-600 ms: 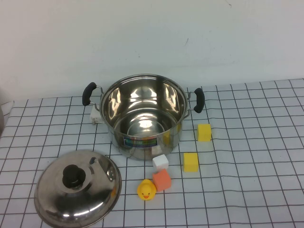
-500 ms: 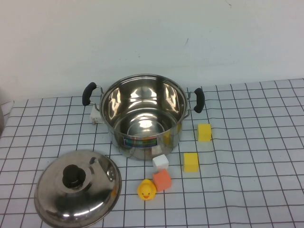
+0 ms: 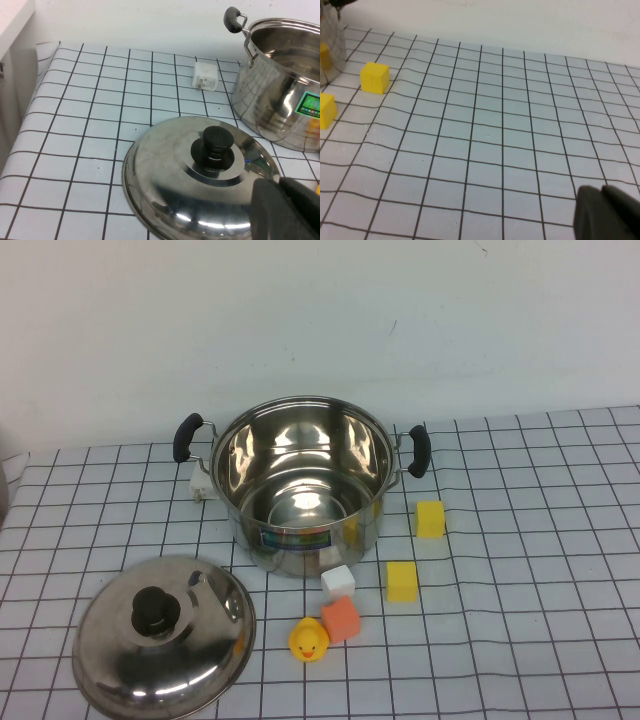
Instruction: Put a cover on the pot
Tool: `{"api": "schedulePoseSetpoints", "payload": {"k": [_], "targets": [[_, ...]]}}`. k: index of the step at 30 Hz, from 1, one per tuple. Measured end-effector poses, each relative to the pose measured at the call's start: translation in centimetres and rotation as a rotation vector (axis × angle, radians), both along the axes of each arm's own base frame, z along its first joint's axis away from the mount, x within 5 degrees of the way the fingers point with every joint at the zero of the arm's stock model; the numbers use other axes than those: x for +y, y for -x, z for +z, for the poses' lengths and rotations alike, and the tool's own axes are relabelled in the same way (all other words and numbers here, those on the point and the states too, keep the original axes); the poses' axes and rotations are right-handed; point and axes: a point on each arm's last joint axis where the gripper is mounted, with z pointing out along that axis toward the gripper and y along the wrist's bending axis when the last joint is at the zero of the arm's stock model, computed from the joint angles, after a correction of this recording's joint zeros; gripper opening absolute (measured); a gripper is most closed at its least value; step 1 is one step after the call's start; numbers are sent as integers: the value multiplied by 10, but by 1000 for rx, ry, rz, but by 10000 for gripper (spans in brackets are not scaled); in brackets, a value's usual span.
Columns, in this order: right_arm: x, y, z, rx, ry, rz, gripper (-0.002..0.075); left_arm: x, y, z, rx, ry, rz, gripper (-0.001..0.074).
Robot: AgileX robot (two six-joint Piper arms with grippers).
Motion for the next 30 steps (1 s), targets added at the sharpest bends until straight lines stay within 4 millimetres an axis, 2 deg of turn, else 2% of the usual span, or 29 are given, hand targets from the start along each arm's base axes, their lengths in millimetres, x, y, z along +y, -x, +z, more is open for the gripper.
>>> {"api": "schedulePoseSetpoints", "payload": {"k": [22, 26, 30], "targets": [[0, 0, 0, 0, 0, 0, 9, 0, 0, 0, -5, 0, 0, -1], [0, 0, 0, 0, 0, 0, 9, 1, -2, 6, -80, -36, 7, -1], [0, 0, 0, 0, 0, 0, 9, 2, -4, 25, -289, -40, 15, -1]]}}
